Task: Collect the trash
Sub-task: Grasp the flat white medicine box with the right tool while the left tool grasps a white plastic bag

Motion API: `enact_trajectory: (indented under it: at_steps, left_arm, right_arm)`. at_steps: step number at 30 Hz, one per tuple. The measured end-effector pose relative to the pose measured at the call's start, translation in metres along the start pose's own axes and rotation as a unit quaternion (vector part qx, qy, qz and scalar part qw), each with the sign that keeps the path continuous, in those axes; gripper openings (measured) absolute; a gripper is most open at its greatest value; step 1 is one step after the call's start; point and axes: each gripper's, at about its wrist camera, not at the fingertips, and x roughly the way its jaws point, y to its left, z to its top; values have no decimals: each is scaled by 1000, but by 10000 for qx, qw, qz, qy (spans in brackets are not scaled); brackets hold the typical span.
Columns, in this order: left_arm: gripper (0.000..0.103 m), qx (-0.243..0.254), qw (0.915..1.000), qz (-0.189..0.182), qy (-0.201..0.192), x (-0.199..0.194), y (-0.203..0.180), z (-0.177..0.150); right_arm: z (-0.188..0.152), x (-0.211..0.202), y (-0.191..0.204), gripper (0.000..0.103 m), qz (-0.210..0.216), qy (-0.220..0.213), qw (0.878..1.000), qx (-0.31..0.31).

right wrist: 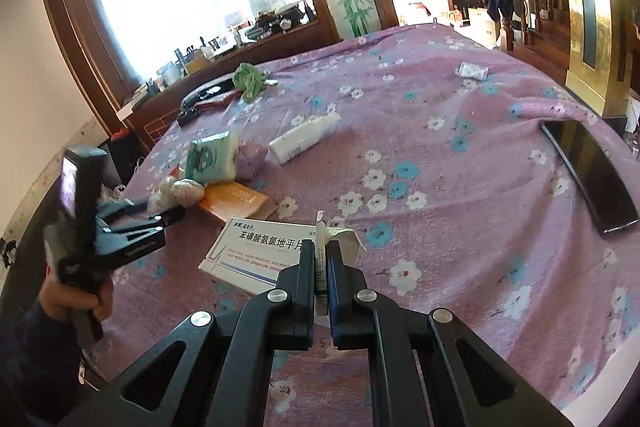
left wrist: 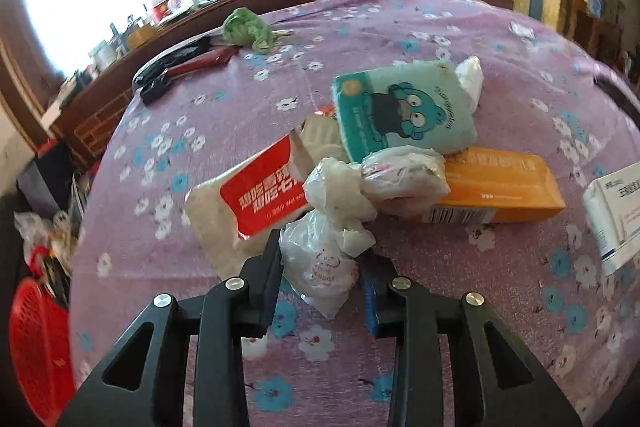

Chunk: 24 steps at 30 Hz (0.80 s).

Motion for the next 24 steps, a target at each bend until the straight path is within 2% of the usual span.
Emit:
enact_trajectory:
  at_steps: [4,9,14,20,24]
  left_arm:
    - [29,-445,9986,-223,-162,-17,12,-7]
    - [29,-813,9952,-341,-432,-48,19,-24]
    - [30,-1156,9915,-83,-600,-64,27,-43]
    - [30,-1681,9823,293,-770,-69,44,-65]
    - [30,-1913,9781,309,-759,-64,56,-70]
  right_arm:
    - [4,-6,1,6,76,-127,9999,-6]
    - [9,3,19,6,383,-236,9990,-70]
    - [12,28,44,6,590,-261,9978,-123]
    - [12,55,80,6,738,-339,9962,-327]
    - [9,70,96,6,790,-322,9954,-424]
